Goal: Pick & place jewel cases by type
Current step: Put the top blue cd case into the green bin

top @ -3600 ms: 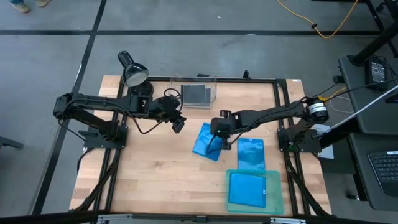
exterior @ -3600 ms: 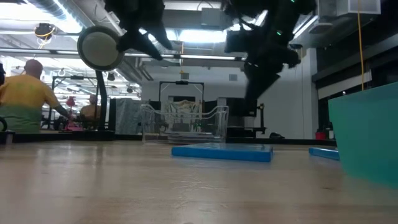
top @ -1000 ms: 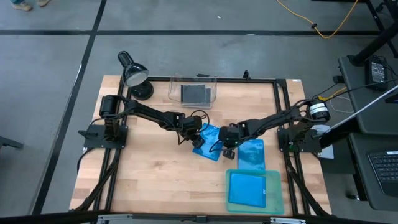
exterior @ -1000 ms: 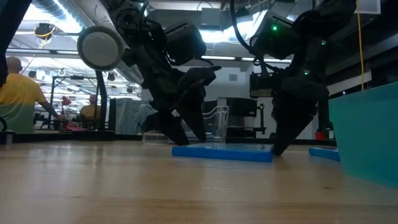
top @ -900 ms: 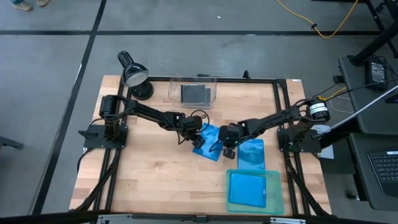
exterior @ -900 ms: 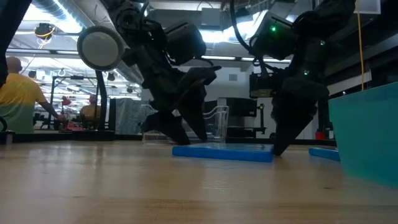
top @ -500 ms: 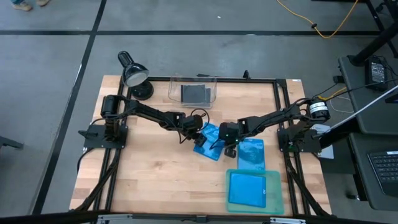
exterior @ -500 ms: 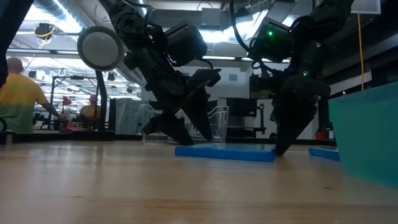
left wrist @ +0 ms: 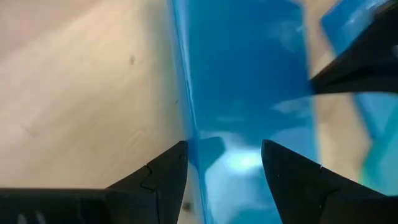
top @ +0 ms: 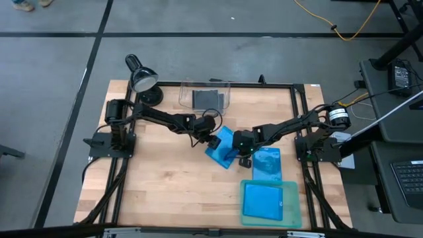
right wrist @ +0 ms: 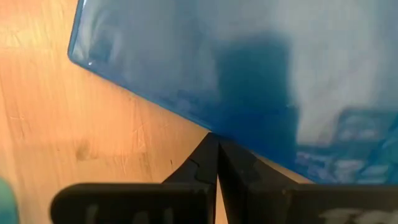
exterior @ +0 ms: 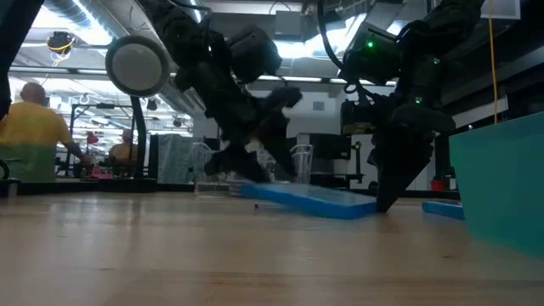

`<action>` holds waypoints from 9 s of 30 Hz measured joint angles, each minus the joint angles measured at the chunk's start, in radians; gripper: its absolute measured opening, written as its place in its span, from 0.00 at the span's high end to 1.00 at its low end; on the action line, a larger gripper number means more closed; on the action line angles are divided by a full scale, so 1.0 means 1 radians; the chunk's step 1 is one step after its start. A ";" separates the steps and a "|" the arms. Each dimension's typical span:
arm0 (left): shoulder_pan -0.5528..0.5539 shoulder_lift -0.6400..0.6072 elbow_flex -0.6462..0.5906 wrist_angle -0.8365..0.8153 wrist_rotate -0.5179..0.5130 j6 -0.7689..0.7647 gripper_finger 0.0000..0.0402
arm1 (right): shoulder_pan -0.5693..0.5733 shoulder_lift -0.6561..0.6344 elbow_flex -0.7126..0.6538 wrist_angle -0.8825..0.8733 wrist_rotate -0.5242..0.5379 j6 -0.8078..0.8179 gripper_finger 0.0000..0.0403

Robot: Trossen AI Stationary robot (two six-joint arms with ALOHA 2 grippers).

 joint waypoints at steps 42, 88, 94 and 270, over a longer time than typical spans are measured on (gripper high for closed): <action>0.057 -0.072 0.000 -0.019 0.031 0.084 0.83 | -0.021 0.030 0.004 0.077 0.012 -0.023 0.97; 0.106 -0.739 -0.001 -0.137 -0.356 0.635 0.94 | -0.205 -0.512 0.002 -0.075 0.241 -0.007 0.97; 0.100 -0.820 -0.001 -0.078 -0.366 0.780 0.94 | -0.231 -0.512 0.002 -0.073 0.215 0.004 0.97; -0.293 -0.539 0.219 -0.310 -0.291 0.262 0.91 | -0.110 -0.192 0.701 -0.288 -0.484 -0.048 0.82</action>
